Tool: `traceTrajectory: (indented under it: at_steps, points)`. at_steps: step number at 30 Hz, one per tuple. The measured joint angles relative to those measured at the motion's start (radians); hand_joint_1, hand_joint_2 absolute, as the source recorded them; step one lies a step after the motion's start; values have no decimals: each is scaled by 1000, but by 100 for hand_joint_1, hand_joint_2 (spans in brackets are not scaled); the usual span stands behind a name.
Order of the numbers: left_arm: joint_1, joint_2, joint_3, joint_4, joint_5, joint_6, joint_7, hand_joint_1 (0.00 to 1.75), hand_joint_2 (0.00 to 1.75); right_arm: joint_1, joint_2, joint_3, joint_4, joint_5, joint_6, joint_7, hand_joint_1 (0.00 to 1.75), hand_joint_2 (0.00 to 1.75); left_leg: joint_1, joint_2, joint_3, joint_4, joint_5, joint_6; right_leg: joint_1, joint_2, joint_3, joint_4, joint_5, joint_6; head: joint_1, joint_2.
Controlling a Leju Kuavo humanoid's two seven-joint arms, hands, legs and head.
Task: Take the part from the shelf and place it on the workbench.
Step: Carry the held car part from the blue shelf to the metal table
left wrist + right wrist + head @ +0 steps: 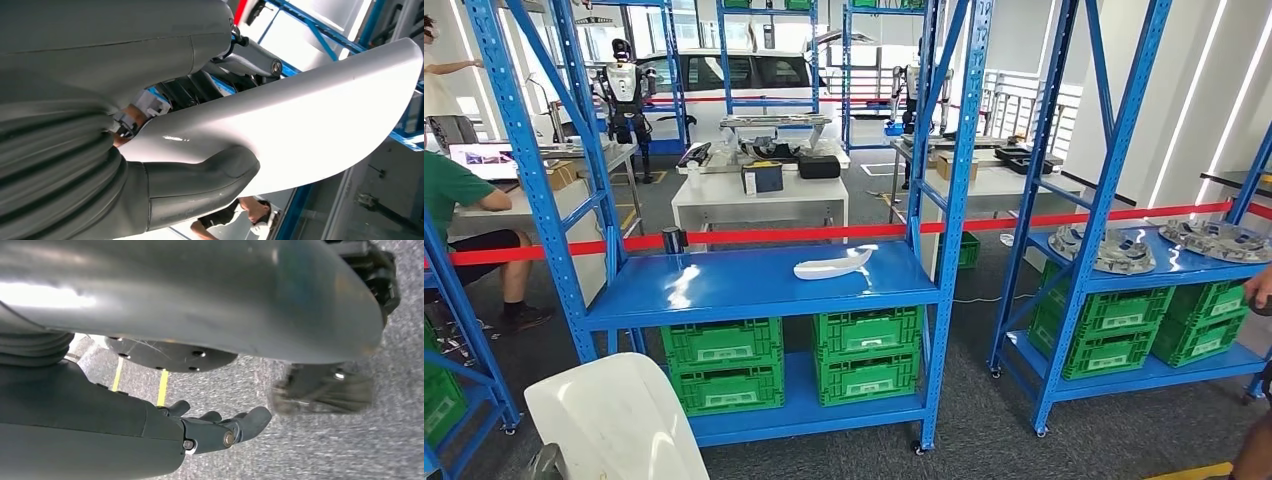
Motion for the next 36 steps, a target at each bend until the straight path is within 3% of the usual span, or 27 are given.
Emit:
traceTrajectory:
  at_steps: [1,2,3,4,5,7,10,12,14,15,16,17,19,21,22,24,26,28,30,31,32,33,34,36]
  points:
    - [2,1,0,2,-3,2,-1,175,175,0,0,0,0,-3,-1,1,0,0,-1,1,-16,2,11,-1,0,0,7,23,24,-1,0,0]
    - [3,1,0,5,-6,4,-2,175,175,0,0,0,0,-5,-1,3,0,0,-1,2,-33,6,22,-3,1,0,33,11,61,-4,0,0]
    - [3,1,0,8,-7,5,-2,175,175,-1,0,0,0,-8,-2,5,0,0,-1,2,-48,11,31,-6,2,0,75,-35,86,-7,0,0]
    - [2,1,0,10,-8,6,-2,175,175,-3,0,0,0,-8,-2,8,0,0,-1,2,-61,16,39,-9,4,0,128,-103,85,-12,0,0]
    - [-1,1,0,12,-9,7,-2,175,175,-6,0,0,0,-9,-2,10,0,0,-2,2,-71,21,45,-15,6,1,184,-183,65,-18,0,0]
    - [-13,2,-1,19,-7,7,1,175,175,-12,0,0,0,-9,-4,13,0,0,-3,0,-80,24,59,-28,12,1,243,-282,13,-31,0,0]
    - [-28,0,-3,34,0,8,10,175,175,-13,0,0,0,-7,-15,10,0,0,0,-4,-89,31,62,-47,10,-10,245,-302,21,-52,-1,0]
    - [-27,0,-5,39,1,8,11,175,175,-11,-1,0,0,-6,-23,3,0,0,3,-5,-119,104,3,-58,7,-22,238,-306,33,-65,-1,0]
    - [-24,-1,-6,43,1,8,12,175,175,-10,-2,0,0,-6,-27,-4,0,0,5,-5,-162,233,-71,-68,8,-33,226,-304,42,-71,-1,0]
    - [-21,-2,-6,44,1,8,12,175,175,-9,-2,0,0,-6,-27,-5,0,0,6,-5,-174,281,-88,-72,9,-39,220,-302,44,-71,-1,0]
    - [-18,-3,-7,46,1,9,12,175,175,-9,-2,0,0,-6,-28,-5,0,0,7,-4,-170,296,-87,-74,9,-47,215,-300,46,-70,-1,0]
    - [-16,-4,-7,47,0,8,12,175,175,-8,-2,0,0,-6,-29,-5,0,0,8,0,-145,270,-70,-74,8,-55,212,-297,47,-69,-1,0]
    - [-16,-4,-7,48,0,8,12,175,175,-8,-2,0,0,-6,-31,-5,0,0,6,31,-55,140,-30,-72,10,-73,210,-293,46,-65,-1,0]
    - [-19,-5,-7,48,0,8,11,175,175,-9,-2,0,0,-6,-32,-5,0,0,-3,65,3,46,-16,-58,15,-90,210,-290,44,-57,-1,0]
    - [-20,-6,-8,47,1,8,12,175,175,-9,-2,0,0,-5,-33,-5,0,0,-7,69,9,32,-21,-48,18,-99,211,-289,43,-52,0,0]
    - [-21,-7,-8,47,4,8,14,175,175,-9,-2,0,0,-2,-33,-6,0,0,-7,46,3,25,-18,-29,20,-117,213,-288,40,-42,0,0]
    - [-23,-9,-8,47,9,9,20,175,175,-11,-3,1,0,3,-33,-11,0,0,-2,23,-1,19,-11,-14,16,-87,201,-257,14,-29,0,0]
    - [-25,-15,-7,48,12,9,26,175,175,-10,-3,5,0,6,-33,-17,0,0,0,2,-7,16,-3,-3,10,-28,150,-145,-47,-19,1,0]
    - [-24,-23,-8,48,11,9,31,175,175,-7,-3,10,0,10,-31,-17,0,0,0,-24,-14,18,1,1,8,-5,86,-18,-92,-16,1,0]
    - [-23,-28,-8,49,11,9,35,175,175,-6,-4,13,0,12,-30,-15,0,0,0,-39,-16,20,2,0,7,-2,71,5,-87,-16,1,0]
    - [-23,-32,-9,49,10,9,37,175,175,-6,-5,16,0,14,-29,-11,0,0,0,-53,-18,23,3,-1,7,0,77,-15,-61,-17,1,0]
    - [-24,-37,-10,50,9,10,39,175,175,-7,-7,19,0,17,-29,-7,0,0,0,-66,-19,25,4,-2,6,7,100,-70,-23,-19,1,0]
    - [-26,-42,-11,50,9,11,40,175,175,-9,-10,21,0,20,-29,-5,0,0,1,-79,-20,27,5,-4,4,25,130,-141,14,-22,1,0]
    - [-33,-52,-14,50,11,12,40,175,175,-11,-15,24,0,24,-30,-5,0,0,0,-103,-27,32,8,-15,0,65,174,-248,52,-27,1,0]
